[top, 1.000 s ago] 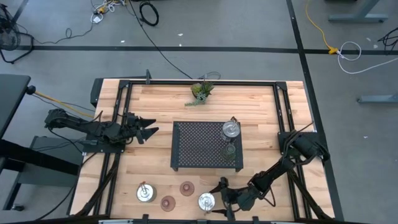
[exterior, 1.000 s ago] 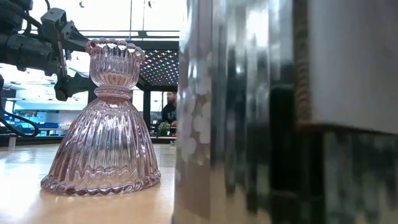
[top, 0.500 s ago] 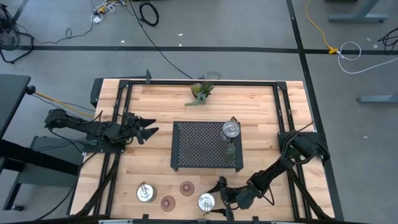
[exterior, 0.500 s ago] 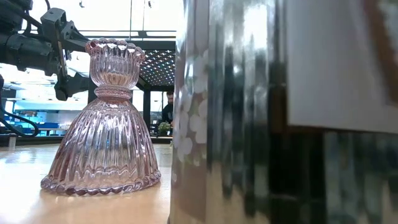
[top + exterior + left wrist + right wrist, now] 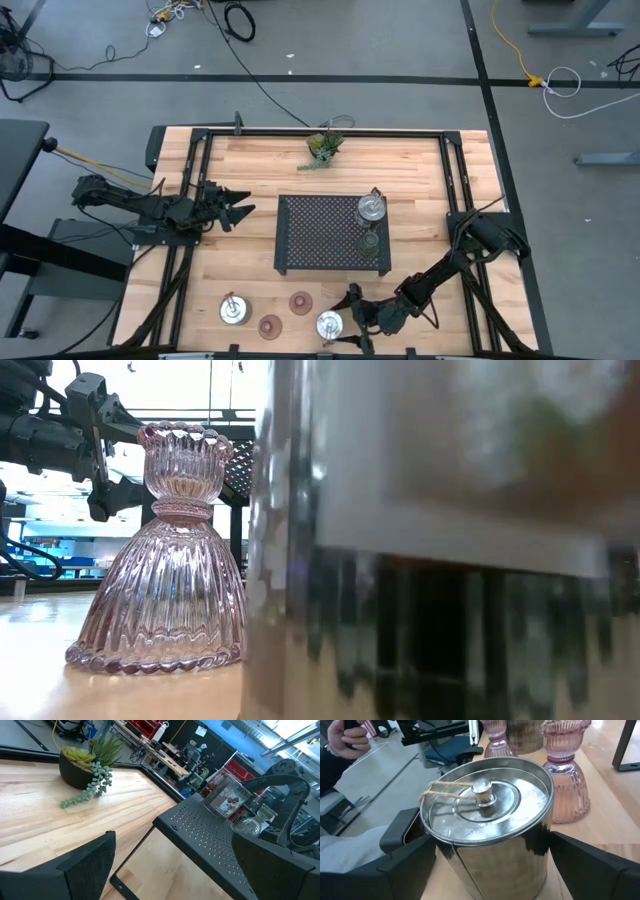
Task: Pick & Place candle stick holders
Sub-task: Put the right silver scented candle on the black shelf aligned with the other silver scented candle
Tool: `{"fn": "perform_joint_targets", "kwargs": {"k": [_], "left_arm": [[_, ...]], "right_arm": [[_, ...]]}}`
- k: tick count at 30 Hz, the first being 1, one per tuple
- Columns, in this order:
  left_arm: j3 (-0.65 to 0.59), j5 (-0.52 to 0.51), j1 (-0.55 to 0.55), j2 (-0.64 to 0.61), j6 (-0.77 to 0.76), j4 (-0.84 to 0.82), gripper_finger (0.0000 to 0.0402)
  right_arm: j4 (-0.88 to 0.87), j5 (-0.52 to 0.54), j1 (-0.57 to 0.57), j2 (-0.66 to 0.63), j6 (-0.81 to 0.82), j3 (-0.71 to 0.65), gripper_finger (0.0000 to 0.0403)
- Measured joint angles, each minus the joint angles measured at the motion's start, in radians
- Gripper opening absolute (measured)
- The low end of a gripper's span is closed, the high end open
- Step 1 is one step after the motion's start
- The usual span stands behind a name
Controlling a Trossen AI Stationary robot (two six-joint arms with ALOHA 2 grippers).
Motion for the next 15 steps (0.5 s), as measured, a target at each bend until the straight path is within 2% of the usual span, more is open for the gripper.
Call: {"fn": "perform_joint_targets", "kwargs": {"k": [15], "left_arm": [[0.000,-0.019,0.000,0.000,0.000,0.001,0.0399]], "right_arm": [[-0.002,-0.016,-0.004,0.000,-0.062,0.000,0.0387]]}}
